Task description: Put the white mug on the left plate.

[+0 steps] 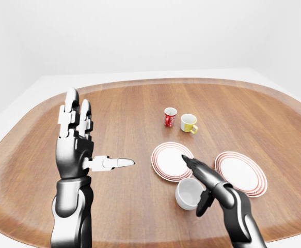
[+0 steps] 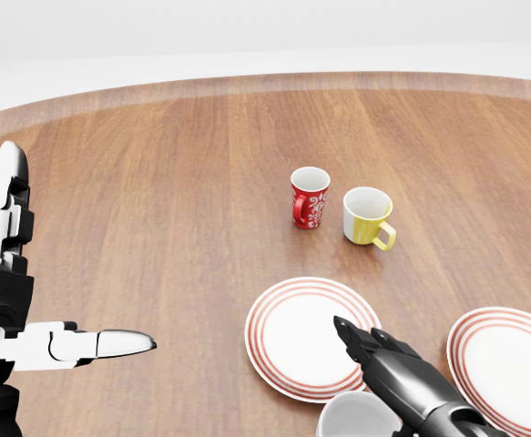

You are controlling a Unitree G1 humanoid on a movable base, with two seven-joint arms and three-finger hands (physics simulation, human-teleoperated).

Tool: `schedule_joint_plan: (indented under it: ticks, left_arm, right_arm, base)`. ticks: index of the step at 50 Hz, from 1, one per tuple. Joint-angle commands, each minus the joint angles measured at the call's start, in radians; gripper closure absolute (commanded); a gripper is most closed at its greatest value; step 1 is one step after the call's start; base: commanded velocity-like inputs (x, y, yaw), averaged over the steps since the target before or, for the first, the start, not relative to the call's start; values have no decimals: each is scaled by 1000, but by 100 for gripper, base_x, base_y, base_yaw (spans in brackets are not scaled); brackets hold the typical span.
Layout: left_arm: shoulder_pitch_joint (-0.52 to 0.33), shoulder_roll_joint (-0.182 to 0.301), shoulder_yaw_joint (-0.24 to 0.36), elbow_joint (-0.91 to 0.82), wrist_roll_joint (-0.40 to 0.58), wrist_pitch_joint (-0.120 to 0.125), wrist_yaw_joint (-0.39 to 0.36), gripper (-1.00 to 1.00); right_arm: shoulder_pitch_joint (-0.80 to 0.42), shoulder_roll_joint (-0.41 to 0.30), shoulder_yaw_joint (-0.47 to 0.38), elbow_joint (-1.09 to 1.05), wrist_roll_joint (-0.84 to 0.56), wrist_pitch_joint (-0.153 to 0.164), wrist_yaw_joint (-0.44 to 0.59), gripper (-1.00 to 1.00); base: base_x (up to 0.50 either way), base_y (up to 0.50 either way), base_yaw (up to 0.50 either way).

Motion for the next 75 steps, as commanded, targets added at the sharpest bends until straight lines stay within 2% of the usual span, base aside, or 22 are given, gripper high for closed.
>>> schedule_joint_plan:
  ticks: [1, 75]
  left_arm:
    - [0, 0, 0, -5, 0, 0, 1, -100]
    - [0, 0, 2, 2, -3, 0, -1, -100]
  right_arm:
    - [-12, 0, 7, 14, -6, 0, -1, -100]
    - [-43, -11, 32, 135, -40, 0, -44, -100]
  base:
    - [0, 0, 0]
    - [0, 0, 0]
